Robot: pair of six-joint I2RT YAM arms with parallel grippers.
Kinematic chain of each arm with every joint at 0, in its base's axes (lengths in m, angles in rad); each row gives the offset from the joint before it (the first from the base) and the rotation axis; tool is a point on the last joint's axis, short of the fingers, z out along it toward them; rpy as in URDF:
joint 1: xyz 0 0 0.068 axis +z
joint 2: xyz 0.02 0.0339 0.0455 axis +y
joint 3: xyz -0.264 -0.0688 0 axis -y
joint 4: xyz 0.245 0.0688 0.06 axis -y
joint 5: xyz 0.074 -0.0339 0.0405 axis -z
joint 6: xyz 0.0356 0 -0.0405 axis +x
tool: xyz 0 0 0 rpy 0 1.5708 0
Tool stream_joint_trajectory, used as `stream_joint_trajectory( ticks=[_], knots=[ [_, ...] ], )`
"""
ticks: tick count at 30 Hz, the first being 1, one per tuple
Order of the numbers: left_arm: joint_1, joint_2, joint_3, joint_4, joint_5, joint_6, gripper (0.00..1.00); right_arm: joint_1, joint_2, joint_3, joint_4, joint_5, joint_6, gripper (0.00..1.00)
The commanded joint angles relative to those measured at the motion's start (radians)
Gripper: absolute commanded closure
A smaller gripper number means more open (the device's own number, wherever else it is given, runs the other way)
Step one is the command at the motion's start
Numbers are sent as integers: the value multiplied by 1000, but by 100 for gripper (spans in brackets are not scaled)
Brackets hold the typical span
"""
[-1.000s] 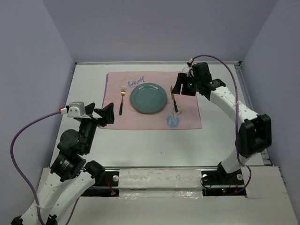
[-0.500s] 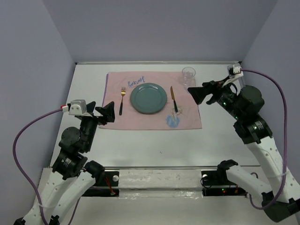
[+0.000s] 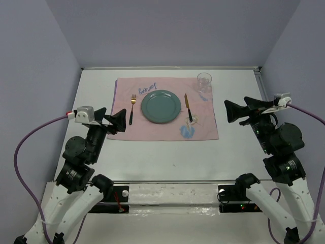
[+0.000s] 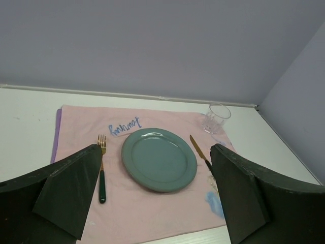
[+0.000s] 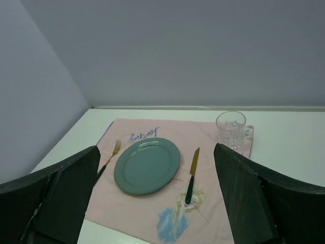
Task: Set the dinner table for one person
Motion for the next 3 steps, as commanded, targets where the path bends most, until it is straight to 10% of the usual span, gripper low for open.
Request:
stream_joint_trajectory(
  ticks=[1,3],
  knots=[
    [5,27,53,45,36,11,1,8,18,-44,86,24,17,0],
    [4,41,56,41,30,12,1,8,33,-46,95,-5,35,0]
  ],
)
